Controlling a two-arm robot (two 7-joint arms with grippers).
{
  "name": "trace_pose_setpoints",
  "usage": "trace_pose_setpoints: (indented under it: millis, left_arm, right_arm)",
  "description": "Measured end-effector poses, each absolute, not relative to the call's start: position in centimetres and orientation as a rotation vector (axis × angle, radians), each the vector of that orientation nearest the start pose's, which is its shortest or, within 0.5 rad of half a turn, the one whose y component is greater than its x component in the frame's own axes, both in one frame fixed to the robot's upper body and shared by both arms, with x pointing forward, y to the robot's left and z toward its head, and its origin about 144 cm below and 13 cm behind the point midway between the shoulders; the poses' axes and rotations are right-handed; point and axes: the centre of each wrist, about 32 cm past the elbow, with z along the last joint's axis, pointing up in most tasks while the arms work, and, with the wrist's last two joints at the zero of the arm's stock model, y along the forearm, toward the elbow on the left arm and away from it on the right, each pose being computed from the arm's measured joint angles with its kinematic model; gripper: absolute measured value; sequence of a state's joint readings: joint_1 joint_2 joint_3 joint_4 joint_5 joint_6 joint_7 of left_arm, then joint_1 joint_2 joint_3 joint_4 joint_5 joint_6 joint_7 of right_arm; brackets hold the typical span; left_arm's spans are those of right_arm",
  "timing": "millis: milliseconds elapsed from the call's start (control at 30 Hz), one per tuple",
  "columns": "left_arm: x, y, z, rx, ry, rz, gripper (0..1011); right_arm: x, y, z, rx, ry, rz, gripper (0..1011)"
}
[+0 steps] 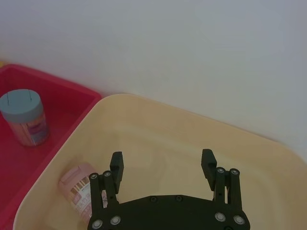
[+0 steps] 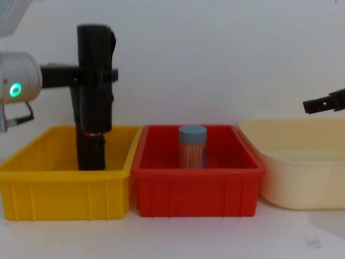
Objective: Pick up the garbage bag with the one hand and transfer it to the other hand.
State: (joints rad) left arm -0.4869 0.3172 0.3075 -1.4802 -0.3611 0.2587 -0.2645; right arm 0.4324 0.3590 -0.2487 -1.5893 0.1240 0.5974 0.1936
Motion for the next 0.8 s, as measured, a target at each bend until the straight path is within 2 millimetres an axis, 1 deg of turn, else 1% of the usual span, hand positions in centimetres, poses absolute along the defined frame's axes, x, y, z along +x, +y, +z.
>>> trace_pose_setpoints:
  millis: [133,167,267,333,400,567,800]
  left_arm:
    - [57.0,23.2,129.9,-0.008,-0.097,1.031,403]
    - [57.0,23.2,129.9,-0.008,-0.097,1.031,403]
    - [57.3,22.7,130.9,-0.035,-0.106,1.003,403]
    - [57.4,22.4,131.3,-0.044,-0.106,0.986,403]
    - [57.6,22.2,131.5,-0.050,-0.104,0.972,403]
    - [58.4,20.9,131.9,-0.065,-0.084,0.901,403]
    - [59.4,19.2,131.7,-0.064,-0.053,0.820,403]
  right_arm:
    - [54.8,-25.6,129.4,-0.407,-0.050,-1.259,999]
    - [54.8,-25.6,129.4,-0.407,-0.050,-1.259,999]
    - [54.8,-25.6,129.4,-0.407,-0.050,-1.259,999]
    - [54.8,-25.6,129.4,-0.407,-0.050,-1.259,999]
    - [54.8,-25.6,129.4,-0.407,-0.050,-1.259,999]
    - [54.8,-25.6,129.4,-0.407,-0.050,-1.259,999]
    - [54.8,-25.6,129.4,-0.407,-0.050,-1.259,999]
